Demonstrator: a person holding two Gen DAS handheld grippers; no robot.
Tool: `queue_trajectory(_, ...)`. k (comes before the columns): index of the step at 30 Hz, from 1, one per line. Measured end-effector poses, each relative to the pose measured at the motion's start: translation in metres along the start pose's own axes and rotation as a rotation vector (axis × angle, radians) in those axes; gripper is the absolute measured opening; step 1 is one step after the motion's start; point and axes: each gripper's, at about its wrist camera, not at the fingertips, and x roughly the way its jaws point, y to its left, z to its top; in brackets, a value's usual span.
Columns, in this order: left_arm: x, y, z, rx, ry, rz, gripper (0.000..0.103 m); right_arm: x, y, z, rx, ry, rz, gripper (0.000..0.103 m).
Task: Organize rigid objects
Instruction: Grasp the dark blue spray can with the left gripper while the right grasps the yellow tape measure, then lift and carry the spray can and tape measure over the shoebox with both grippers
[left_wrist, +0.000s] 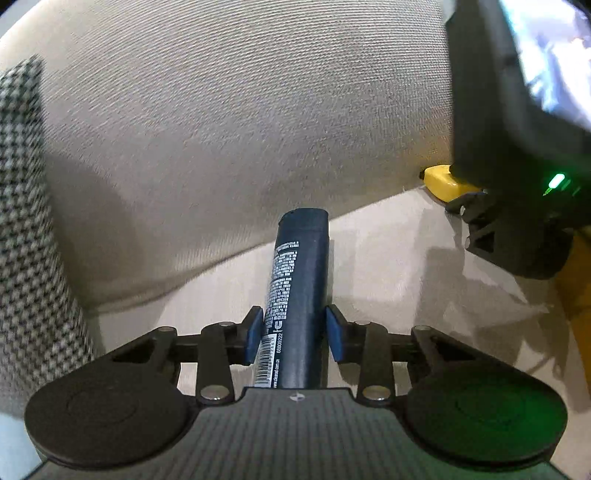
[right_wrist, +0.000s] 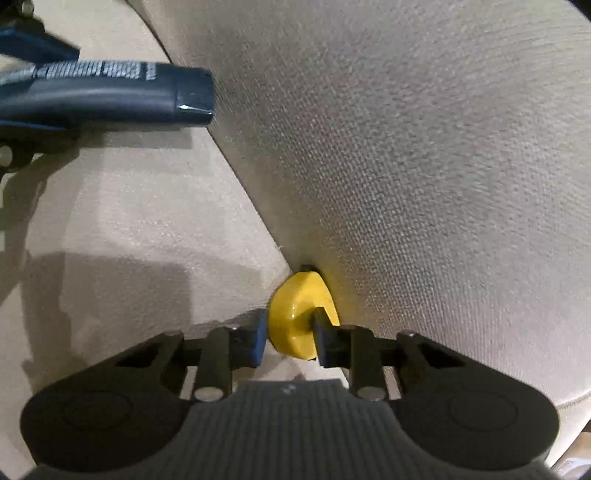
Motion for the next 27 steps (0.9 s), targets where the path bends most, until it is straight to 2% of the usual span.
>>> queue_trajectory(5, -0.020, 0.001, -0.024, -0.069, 0.021, -0.023, 0.040, -0.036, 0.010, -0.016, 0.056, -0.073, 0.052, 0.026)
queue_trajectory(10, -0.044, -0.002, -0.058, -0.142, 0.052, -0.038, 0.040, -0.098, 0.035, -0.045, 0.125, -0.181, 0.150, 0.026)
queue_trajectory(12, -0.056, -0.003, -0.074, -0.182, 0.062, -0.063, 0.040, -0.120, 0.040, -0.054, 0.184, -0.212, 0.216, 0.026)
queue_trajectory(16, -0.077, -0.002, -0.104, -0.242, 0.097, -0.121, 0.040, -0.138, 0.048, -0.083, 0.341, -0.215, 0.383, 0.026)
queue_trajectory(18, -0.085, -0.001, -0.120, -0.275, 0.113, -0.145, 0.040, -0.150, 0.063, -0.104, 0.424, -0.200, 0.450, 0.021)
queue_trajectory(21, -0.096, 0.001, -0.157, -0.336, 0.130, -0.185, 0.040, -0.147, 0.079, -0.130, 0.541, -0.165, 0.548, 0.020)
queue_trajectory(23, -0.104, -0.005, -0.169, -0.345, 0.124, -0.193, 0.040, -0.151, 0.086, -0.139, 0.568, -0.178, 0.528, 0.021)
queue_trajectory(27, -0.100, 0.000, -0.169, -0.364, 0.123, -0.200, 0.040, -0.157, 0.086, -0.148, 0.643, -0.184, 0.524, 0.021)
